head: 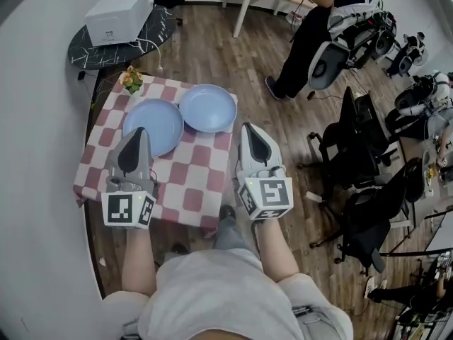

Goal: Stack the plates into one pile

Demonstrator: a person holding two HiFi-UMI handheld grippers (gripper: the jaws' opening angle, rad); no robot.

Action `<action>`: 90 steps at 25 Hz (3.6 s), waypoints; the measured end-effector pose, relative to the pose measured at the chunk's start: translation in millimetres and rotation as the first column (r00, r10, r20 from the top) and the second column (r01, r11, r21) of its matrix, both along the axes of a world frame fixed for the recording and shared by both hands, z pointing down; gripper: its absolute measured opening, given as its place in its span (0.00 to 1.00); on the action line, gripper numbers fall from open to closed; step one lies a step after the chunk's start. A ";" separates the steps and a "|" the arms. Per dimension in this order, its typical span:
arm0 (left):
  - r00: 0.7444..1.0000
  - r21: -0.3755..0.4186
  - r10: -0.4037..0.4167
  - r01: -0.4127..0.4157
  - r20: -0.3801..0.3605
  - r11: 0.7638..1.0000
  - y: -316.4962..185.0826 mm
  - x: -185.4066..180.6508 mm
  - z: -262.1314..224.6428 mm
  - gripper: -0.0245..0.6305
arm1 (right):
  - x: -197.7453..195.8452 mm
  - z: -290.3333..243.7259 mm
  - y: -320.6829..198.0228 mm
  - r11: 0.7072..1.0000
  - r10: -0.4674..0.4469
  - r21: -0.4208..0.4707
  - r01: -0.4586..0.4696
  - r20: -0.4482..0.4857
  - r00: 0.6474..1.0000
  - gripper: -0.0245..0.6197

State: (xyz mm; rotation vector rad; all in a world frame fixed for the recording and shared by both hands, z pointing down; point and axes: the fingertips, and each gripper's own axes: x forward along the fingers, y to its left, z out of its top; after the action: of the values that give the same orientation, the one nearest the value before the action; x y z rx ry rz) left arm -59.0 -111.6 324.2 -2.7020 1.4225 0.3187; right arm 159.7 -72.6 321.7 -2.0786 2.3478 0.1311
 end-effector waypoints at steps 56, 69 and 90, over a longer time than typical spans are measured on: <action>0.914 -0.871 -0.340 0.343 0.222 0.351 -145.8 169.3 349.8 0.25 | 141.0 356.2 -248.8 0.492 -0.165 -0.825 0.277 0.224 0.960 0.18; 0.911 -0.815 -0.355 0.364 0.210 0.451 -139.0 166.9 287.5 0.24 | 144.6 283.2 -238.3 0.642 -0.098 -0.717 0.272 0.275 0.957 0.14; 0.858 -0.717 -0.459 0.470 0.232 0.515 -80.7 -3.6 214.7 0.22 | -27.0 222.7 -187.8 0.688 -0.201 -0.631 0.359 0.310 0.929 0.15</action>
State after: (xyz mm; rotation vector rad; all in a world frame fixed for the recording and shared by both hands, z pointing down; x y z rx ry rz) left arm -62.6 -192.4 538.9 -2.5900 2.6805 -0.4581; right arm 132.7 -260.4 544.4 -1.7245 2.7865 -1.0690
